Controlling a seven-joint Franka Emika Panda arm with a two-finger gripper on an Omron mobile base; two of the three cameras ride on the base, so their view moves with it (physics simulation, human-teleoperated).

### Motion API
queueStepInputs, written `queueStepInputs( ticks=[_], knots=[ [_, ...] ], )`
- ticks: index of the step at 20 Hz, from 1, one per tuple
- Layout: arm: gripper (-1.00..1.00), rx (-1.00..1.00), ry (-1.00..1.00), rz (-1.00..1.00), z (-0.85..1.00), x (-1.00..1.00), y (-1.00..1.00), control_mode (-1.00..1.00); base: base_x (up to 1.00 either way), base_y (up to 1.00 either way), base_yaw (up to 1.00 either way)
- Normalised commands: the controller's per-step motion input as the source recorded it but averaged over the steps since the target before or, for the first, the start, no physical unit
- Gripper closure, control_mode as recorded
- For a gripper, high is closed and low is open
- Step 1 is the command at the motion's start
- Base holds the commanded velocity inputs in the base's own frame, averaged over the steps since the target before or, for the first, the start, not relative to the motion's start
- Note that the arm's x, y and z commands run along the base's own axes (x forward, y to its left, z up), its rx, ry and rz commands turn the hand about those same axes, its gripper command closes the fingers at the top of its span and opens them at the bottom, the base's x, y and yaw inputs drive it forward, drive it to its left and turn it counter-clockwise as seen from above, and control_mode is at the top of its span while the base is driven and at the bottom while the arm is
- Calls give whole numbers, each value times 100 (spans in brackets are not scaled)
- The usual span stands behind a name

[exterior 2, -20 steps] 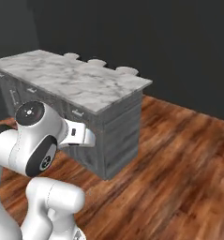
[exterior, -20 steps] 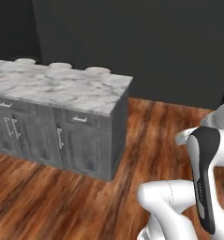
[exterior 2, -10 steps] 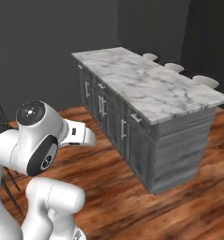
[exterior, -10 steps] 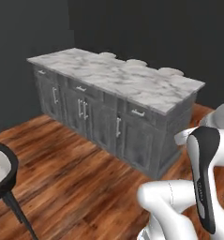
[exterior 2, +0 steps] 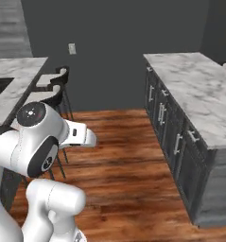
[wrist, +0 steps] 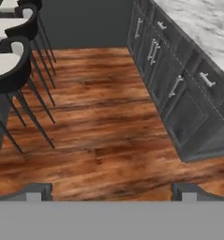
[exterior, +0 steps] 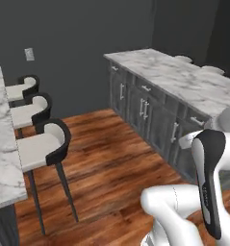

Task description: Take a sugar cube from the saucer and place it inside the coffee. Then, grab milk from the fridge and place it next to the coffee on the counter to sweeten the coffee.

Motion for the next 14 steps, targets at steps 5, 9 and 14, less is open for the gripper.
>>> queueStepInputs(
  ticks=[5, 9, 14],
  knots=[
    [-100, 0, 0, 0, 0, 0, 0, 100, 0, 0, 64],
    [-100, 0, 0, 0, 0, 0, 0, 100, 0, 1, 66],
    [-100, 0, 0, 0, 0, 0, 0, 100, 4, 27, 64]
  ],
)
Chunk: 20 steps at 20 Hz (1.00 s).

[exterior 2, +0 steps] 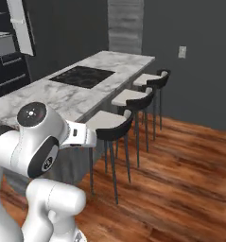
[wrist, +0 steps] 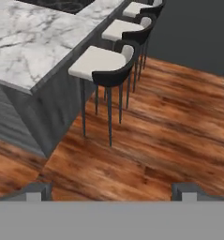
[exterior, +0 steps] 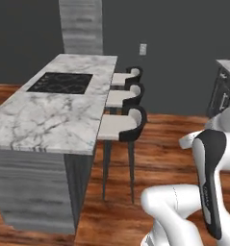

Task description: Take a sugar cube from the saucer and place it inside the coffee. Then, grab milk from the fridge and place it next to the coffee on the counter to sweeten the coffee.

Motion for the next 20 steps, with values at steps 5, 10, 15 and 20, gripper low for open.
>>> queueStepInputs(
  ticks=[5, 10, 15, 20],
  knots=[
    [-100, 0, 0, 0, 0, 0, 0, 100, 48, 82, 52],
    [-100, 0, 0, 0, 0, 0, 0, 100, 79, 100, 41],
    [-100, 0, 0, 0, 0, 0, 0, 100, 84, 100, 28],
    [-100, 0, 0, 0, 0, 0, 0, 100, 82, 100, 20]
  ],
)
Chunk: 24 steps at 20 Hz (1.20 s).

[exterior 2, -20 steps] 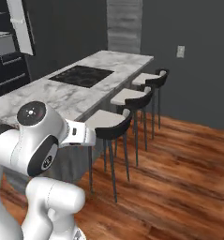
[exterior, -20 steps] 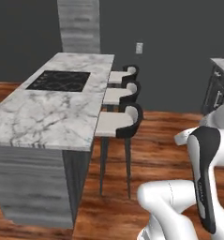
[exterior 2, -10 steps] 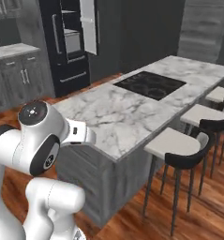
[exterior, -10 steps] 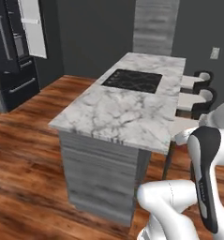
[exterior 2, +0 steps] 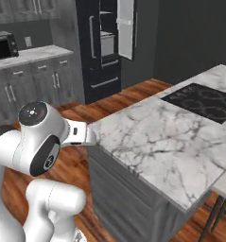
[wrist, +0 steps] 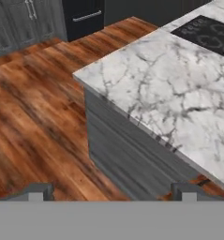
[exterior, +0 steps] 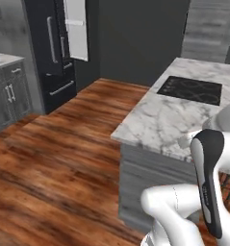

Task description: Take a sugar cube from the saucer and place it inside the coffee. Then, grab milk from the fridge and place it next to the coffee on the counter to sweeten the coffee.

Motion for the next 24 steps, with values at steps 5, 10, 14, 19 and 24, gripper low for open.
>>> queueStepInputs(
  ticks=[5, 10, 14, 19, 24],
  knots=[
    [-100, 0, 0, 0, 0, 0, 0, 100, 88, 100, 14],
    [-100, 0, 0, 0, 0, 0, 0, 100, 100, 100, 4],
    [-100, 0, 0, 0, 0, 0, 0, 100, 100, 100, 0],
    [-100, 0, 0, 0, 0, 0, 0, 100, 100, 92, 0],
    [-100, 0, 0, 0, 0, 0, 0, 100, 100, 10, -9]
  ],
)
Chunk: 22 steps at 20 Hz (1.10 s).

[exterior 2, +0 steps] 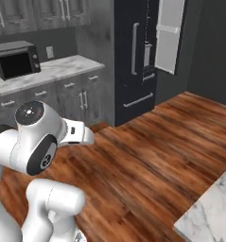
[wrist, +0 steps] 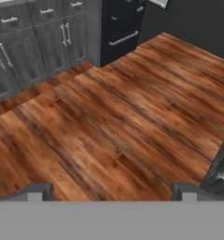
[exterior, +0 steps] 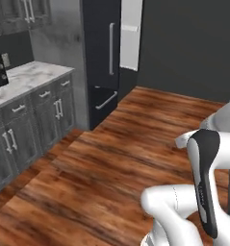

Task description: Take a sugar cube from the saucer and place it inside the coffee. Then, grab milk from the fridge and place it next to the coffee on the counter to sweeten the coffee.

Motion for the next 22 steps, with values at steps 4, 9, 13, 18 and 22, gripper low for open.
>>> queueStepInputs(
  ticks=[4, 9, 13, 18, 22],
  knots=[
    [-100, 0, 0, 0, 0, 0, 0, 100, 100, -6, -6],
    [-100, 0, 0, 0, 0, 0, 0, 100, 100, -25, -2],
    [-100, 0, 0, 0, 0, 0, 0, 100, 100, -13, -4],
    [-100, 0, 0, 0, 0, 0, 0, 100, 100, -13, -2],
    [-100, 0, 0, 0, 0, 0, 0, 100, 100, -13, -2]
  ],
)
